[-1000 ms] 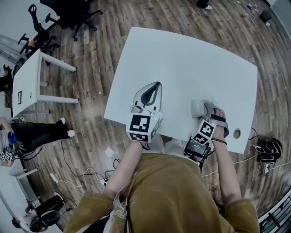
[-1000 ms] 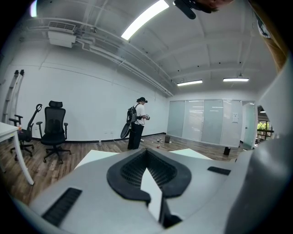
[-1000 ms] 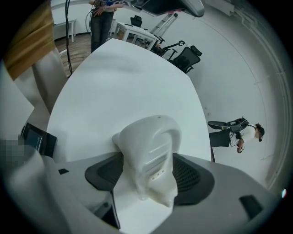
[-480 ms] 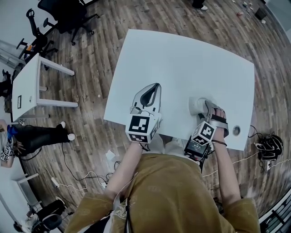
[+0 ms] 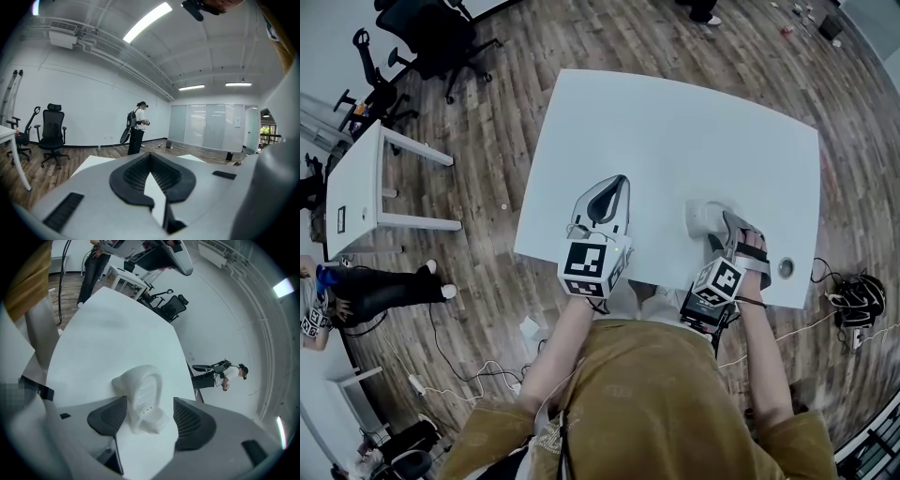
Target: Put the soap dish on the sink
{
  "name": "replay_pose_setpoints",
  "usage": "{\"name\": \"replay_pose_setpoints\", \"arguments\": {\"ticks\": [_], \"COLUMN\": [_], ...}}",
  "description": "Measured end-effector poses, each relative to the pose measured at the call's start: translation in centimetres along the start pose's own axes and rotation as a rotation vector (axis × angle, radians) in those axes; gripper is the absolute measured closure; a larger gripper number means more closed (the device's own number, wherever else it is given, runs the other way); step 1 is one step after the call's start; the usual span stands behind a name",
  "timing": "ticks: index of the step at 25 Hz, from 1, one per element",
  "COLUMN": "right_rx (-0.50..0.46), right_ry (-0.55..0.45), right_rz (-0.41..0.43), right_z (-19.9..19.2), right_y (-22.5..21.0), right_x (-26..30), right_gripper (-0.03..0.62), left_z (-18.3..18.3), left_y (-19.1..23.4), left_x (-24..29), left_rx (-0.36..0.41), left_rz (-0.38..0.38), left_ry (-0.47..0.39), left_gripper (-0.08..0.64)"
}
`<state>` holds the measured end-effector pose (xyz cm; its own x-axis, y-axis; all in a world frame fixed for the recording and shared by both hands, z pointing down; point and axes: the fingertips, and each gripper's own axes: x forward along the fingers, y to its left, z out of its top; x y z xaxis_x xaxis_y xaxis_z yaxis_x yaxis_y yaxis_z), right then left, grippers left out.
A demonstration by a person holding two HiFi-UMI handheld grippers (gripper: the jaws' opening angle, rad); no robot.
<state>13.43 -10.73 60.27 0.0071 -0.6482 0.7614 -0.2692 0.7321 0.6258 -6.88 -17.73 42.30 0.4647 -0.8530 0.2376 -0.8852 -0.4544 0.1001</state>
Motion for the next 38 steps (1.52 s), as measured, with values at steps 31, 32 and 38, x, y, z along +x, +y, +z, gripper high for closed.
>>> {"name": "replay_pose_setpoints", "arguments": {"ticks": [31, 32, 38], "right_rx": [0.714, 0.737, 0.856], "right_ry": [-0.303, -0.327, -0.427], "right_rz": [-0.324, -0.333, -0.358], "right_z": [0.5, 0.7, 1.9], "right_y": [-13.0, -13.4, -14.7], "right_x": [-8.4, -8.7, -11.0], "right_gripper": [0.507, 0.529, 0.581], "left_z": [2.3, 2.3, 3.0], "left_y": [1.7, 1.6, 0.7], "left_x": [-0.1, -0.1, -0.2], "left_rx": [0.032, 0.035, 0.059], "left_rz": [0.045, 0.043, 0.025], "left_ry": [-0.048, -0.049, -0.062], "left_gripper": [0.552, 0.552, 0.552]}}
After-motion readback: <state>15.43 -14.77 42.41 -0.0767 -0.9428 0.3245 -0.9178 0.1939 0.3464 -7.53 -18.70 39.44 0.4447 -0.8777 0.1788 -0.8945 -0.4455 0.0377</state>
